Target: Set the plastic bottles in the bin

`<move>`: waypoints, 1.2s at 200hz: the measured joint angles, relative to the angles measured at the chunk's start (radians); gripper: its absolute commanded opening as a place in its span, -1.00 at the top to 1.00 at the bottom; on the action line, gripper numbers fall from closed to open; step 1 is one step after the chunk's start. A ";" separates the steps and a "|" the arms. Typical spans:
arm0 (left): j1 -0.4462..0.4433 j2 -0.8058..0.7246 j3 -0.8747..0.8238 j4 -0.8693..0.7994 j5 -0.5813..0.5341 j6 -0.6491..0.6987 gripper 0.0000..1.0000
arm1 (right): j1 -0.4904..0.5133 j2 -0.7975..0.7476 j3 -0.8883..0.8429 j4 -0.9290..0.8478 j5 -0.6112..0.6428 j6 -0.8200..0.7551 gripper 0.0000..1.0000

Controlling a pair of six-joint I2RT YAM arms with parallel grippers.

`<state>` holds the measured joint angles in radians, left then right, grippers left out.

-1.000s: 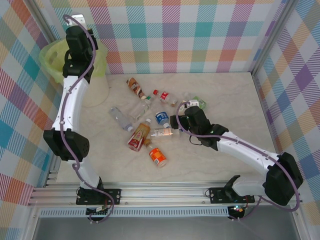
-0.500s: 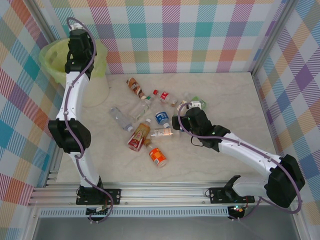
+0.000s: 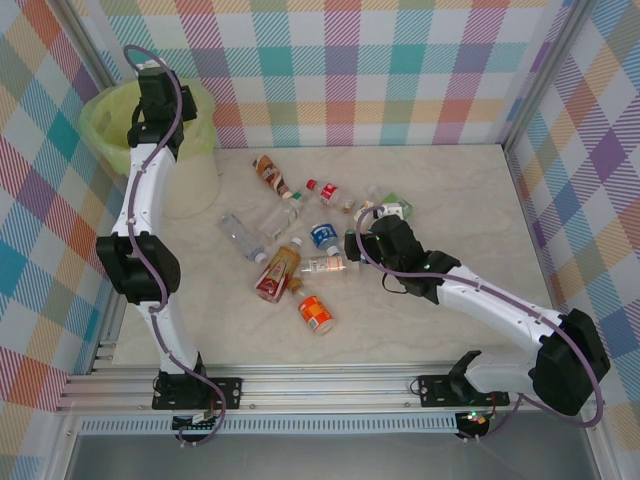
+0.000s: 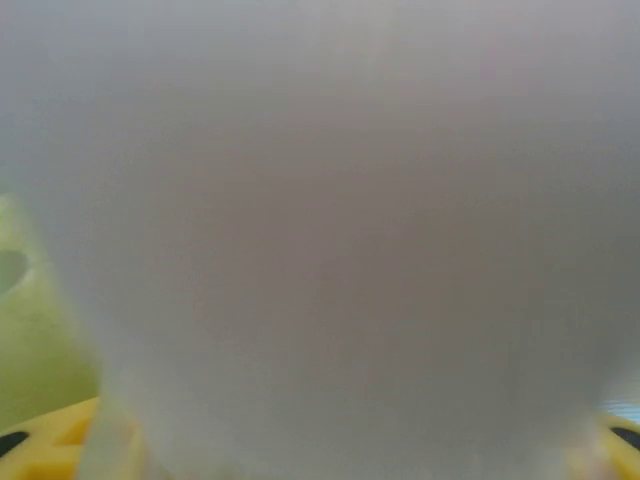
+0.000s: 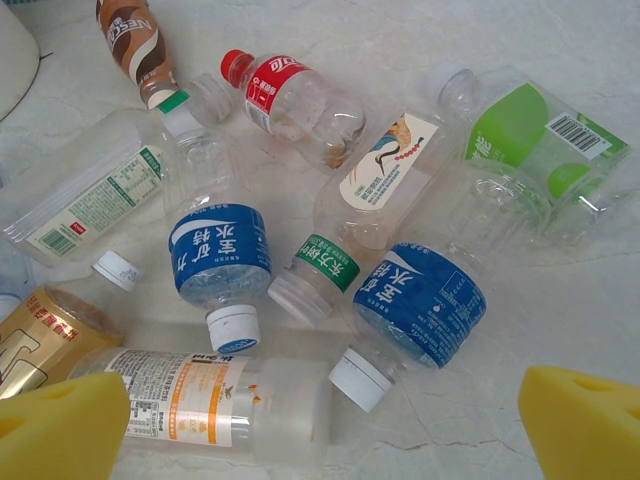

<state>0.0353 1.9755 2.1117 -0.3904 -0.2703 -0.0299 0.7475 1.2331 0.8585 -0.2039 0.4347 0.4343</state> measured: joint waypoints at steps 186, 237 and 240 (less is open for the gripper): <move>-0.002 -0.401 -0.309 0.053 0.286 -0.338 -1.00 | 0.057 -0.001 -0.179 0.003 -0.531 -0.088 -1.00; -0.090 -0.654 -0.648 0.171 0.285 -0.494 -1.00 | 0.190 0.007 -0.180 0.000 -0.498 -0.076 -0.97; -0.095 -0.666 -0.666 0.175 0.284 -0.501 -1.00 | 0.198 0.010 -0.178 -0.002 -0.493 -0.076 -0.97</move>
<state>-0.0601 1.3098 1.4452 -0.2150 0.0139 -0.5312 0.9459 1.2430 0.6804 -0.2054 -0.0582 0.3584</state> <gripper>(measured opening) 0.999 0.987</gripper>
